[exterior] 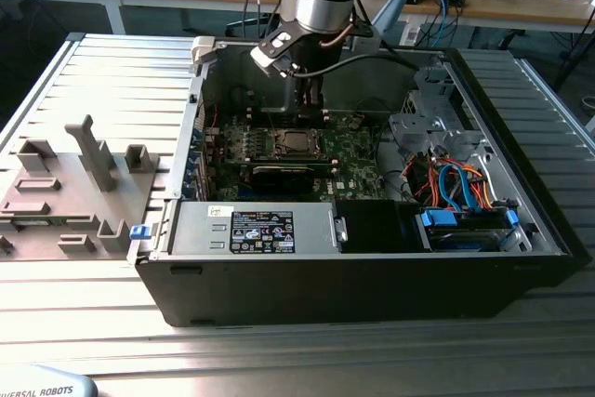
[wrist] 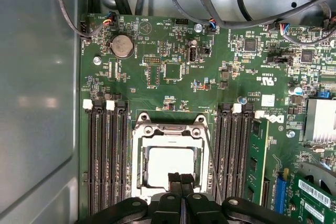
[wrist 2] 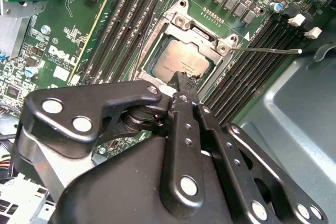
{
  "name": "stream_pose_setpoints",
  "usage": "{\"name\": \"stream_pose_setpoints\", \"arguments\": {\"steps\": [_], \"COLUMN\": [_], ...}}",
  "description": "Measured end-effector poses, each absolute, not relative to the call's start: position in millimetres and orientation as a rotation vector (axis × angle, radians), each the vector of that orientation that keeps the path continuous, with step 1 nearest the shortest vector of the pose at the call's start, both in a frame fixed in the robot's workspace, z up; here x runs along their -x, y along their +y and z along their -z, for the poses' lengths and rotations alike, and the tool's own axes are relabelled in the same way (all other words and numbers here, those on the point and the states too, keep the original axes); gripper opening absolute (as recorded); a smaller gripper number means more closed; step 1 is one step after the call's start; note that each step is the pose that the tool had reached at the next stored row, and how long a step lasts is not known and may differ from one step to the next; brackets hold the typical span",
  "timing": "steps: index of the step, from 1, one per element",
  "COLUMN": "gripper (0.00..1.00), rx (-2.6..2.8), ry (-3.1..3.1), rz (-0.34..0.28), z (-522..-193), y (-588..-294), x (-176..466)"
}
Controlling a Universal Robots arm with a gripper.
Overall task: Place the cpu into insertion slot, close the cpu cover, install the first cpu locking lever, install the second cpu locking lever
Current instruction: 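Close the cpu cover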
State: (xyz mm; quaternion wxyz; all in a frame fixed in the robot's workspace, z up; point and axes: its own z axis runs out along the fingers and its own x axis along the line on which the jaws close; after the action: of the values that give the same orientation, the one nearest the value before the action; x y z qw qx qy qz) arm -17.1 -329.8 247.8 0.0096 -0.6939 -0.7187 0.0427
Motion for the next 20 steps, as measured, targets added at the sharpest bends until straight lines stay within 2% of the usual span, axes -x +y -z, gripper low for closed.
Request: {"name": "stream_pose_setpoints", "arguments": {"steps": [20], "gripper": [0.11], "rx": [2.167], "ry": [-2.244], "rz": [-0.134], "z": [-253.9], "y": [-329.8], "x": [17.1]}}
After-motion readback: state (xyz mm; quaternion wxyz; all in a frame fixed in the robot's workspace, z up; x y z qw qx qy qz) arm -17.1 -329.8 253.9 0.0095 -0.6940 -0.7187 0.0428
